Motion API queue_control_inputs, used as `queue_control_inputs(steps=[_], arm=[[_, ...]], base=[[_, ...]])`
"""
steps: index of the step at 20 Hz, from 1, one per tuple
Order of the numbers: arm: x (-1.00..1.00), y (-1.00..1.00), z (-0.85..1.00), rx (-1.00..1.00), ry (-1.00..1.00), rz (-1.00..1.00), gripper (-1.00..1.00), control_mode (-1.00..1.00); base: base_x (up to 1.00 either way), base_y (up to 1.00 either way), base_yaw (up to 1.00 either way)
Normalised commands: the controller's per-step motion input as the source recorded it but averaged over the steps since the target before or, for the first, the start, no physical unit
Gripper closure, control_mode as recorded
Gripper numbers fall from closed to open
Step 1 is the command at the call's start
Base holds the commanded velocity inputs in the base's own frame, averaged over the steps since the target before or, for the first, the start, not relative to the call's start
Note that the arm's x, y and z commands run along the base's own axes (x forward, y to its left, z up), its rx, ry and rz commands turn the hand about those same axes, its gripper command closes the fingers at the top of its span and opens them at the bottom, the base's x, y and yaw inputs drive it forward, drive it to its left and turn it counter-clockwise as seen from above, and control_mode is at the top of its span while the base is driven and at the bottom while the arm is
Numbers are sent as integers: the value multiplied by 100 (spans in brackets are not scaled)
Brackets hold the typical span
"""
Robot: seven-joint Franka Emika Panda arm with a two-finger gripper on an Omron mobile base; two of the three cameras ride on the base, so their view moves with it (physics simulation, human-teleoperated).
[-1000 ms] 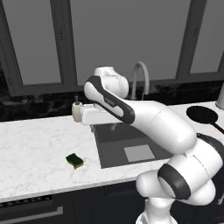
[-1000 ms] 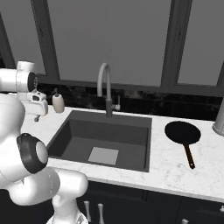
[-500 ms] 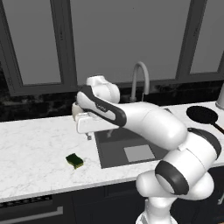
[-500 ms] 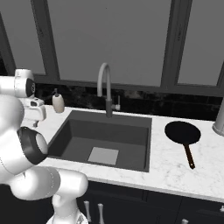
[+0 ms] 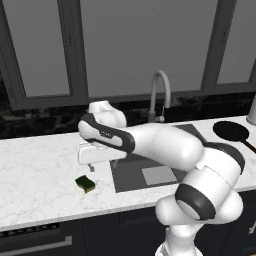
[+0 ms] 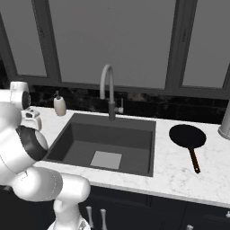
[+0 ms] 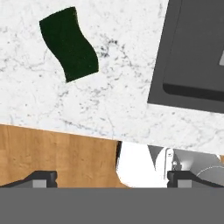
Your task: Pick the pan and sponge and place them into the sink. Then turn on the water.
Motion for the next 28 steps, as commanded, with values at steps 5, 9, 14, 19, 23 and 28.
queue_control_inputs(steps=[5,9,14,19,23,28], arm=[[11,39,-28,0,-4,1,-100,-100],[26,17,-40,0,-7,1,-100,-100],[27,4,-47,0,-7,1,-100,-100],[7,16,-30,0,0,0,-100,-100],[6,21,-26,0,0,2,-100,-100],[19,6,-16,0,0,1,-100,-100]], base=[[0,0,0],[0,0,0],[0,0,0],[0,0,0],[0,0,0],[0,0,0]])
